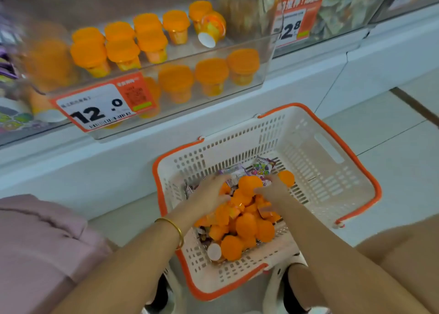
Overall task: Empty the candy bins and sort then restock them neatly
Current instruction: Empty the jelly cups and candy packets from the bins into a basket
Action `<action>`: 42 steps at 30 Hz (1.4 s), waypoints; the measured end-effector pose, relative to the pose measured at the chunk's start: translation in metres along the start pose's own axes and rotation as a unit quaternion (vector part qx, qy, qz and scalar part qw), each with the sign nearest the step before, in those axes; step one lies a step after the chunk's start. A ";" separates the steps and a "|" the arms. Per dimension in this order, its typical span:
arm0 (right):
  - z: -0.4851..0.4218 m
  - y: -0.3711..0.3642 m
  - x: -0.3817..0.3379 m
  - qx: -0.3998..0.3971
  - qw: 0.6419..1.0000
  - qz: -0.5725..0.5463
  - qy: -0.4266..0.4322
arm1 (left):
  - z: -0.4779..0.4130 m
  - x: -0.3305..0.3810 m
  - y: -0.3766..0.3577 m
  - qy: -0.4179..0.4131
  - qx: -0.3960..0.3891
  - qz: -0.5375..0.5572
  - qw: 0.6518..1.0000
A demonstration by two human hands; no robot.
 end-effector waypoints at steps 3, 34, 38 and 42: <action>0.013 0.009 -0.035 -0.031 0.997 -0.063 0.030 | 0.016 0.038 0.049 -0.066 0.060 0.023 0.996; -0.004 0.032 -0.433 0.161 0.706 0.552 0.413 | 0.019 0.016 0.341 0.257 0.228 -0.249 0.905; -0.002 0.036 -0.433 0.182 0.679 0.556 0.442 | 0.023 0.016 0.336 0.222 0.238 -0.236 0.916; 0.003 0.039 -0.430 0.190 0.666 0.560 0.455 | 0.017 0.013 0.331 0.210 0.215 -0.184 0.936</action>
Point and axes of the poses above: each hand's wrist, its own z-axis away from the middle knuckle, its own y-axis out of the back of the hand, x = y × z, the point moved 6 cm from there along -z, towards the middle knuckle, and after that the axes turned 7 degrees about z, right-handed, at the moved point
